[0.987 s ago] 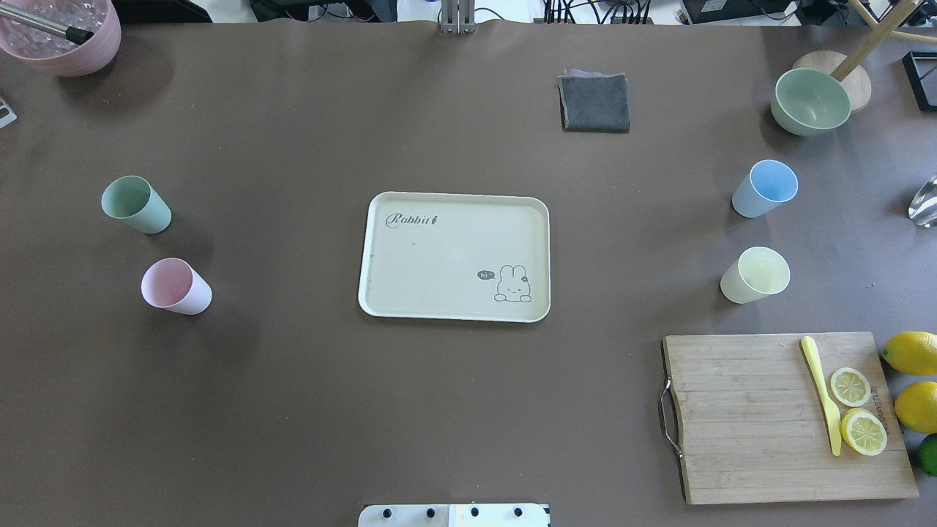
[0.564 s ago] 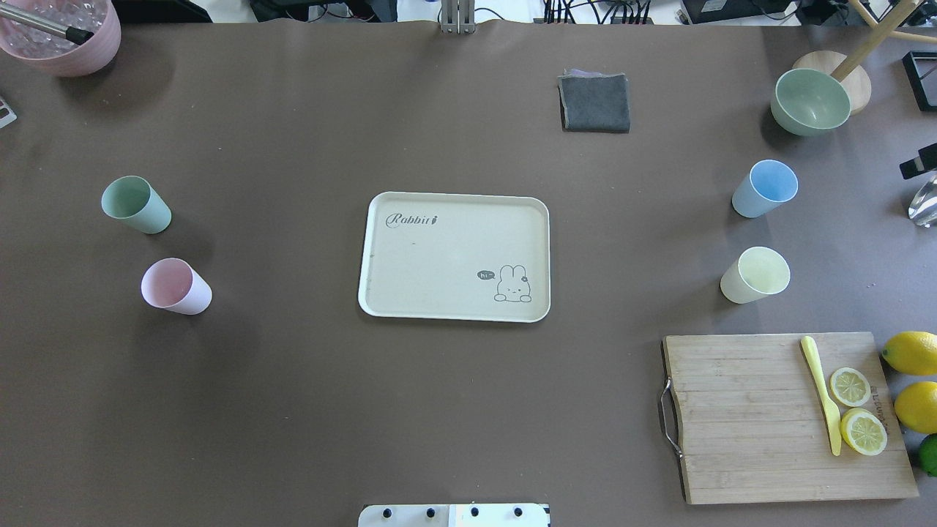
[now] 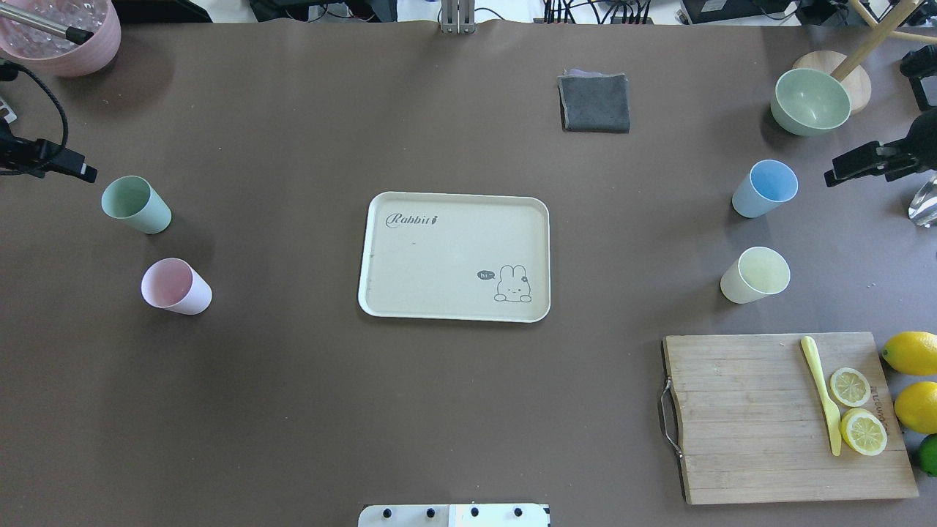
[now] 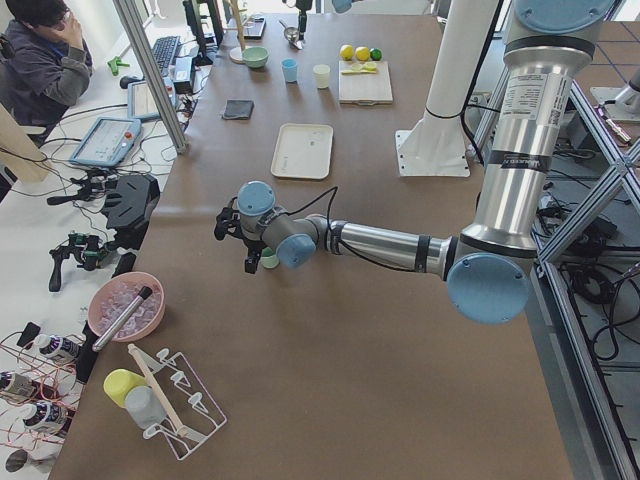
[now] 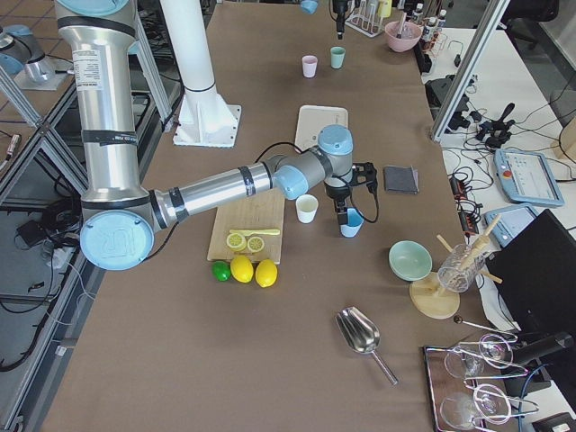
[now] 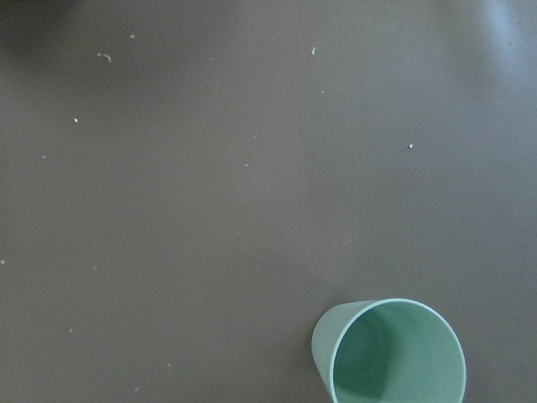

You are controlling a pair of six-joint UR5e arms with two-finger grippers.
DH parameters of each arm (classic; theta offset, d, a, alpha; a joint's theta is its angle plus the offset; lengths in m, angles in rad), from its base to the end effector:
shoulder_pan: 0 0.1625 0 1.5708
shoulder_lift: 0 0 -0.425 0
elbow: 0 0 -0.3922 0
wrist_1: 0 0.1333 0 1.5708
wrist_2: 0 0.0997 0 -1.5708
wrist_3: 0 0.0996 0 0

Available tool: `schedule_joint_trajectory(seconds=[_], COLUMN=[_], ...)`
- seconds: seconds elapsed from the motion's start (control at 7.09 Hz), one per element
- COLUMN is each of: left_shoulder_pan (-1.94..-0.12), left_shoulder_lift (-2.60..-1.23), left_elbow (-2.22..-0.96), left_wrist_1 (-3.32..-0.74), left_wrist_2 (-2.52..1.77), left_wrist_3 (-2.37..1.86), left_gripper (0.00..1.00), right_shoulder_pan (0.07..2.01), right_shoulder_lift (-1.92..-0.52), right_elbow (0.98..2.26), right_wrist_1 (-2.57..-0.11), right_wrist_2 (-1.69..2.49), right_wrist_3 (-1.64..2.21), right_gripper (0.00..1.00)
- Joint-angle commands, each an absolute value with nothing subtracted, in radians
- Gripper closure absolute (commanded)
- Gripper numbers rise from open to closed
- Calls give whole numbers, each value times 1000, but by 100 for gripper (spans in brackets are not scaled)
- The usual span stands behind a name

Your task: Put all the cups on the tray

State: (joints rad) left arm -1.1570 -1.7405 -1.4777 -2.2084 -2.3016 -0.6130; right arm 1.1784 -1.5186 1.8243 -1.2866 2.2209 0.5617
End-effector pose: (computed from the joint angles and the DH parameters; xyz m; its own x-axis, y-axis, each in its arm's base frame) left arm 0.1747 -0.5641 0.5421 0.5887 0.1743 -0.7894 0.0426 0.9684 0.2456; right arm -0.1326 -0.5113 0.4793 0.6828 -0.1120 0.7220 -0.0542 0.9777 0.2029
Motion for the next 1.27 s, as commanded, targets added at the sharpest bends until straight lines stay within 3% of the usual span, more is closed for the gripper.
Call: schedule_joint_trajectory(seconds=[0.0,0.28,0.56,0.71,1.13], left_shoulder_pan=[-1117,-1089,-1074,-1074,-1072], left_shoulder_lift=[-1764,-1764,-1758,-1758,-1804], left_elbow=[-1390,-1400,-1410,-1413,-1517], left_wrist_1=[-2296,-2305,-2329,-2327,-2216], left_wrist_2=[-2281,-2261,-2261,-2261,-2269], left_wrist_3=[-637,-638,-641,-641,-691], left_gripper=[9,32,84,100,100], right_shoulder_pan=[1169,1169,1167,1169,1167], right_shoulder_lift=[-1519,-1520,-1519,-1519,-1523], right_elbow=[1824,1824,1824,1824,1816], right_wrist_1=[-1281,-1281,-1281,-1281,-1281], right_wrist_2=[2214,2215,2215,2215,2215], right_wrist_3=[574,572,574,574,572], right_gripper=[0,0,0,0,0])
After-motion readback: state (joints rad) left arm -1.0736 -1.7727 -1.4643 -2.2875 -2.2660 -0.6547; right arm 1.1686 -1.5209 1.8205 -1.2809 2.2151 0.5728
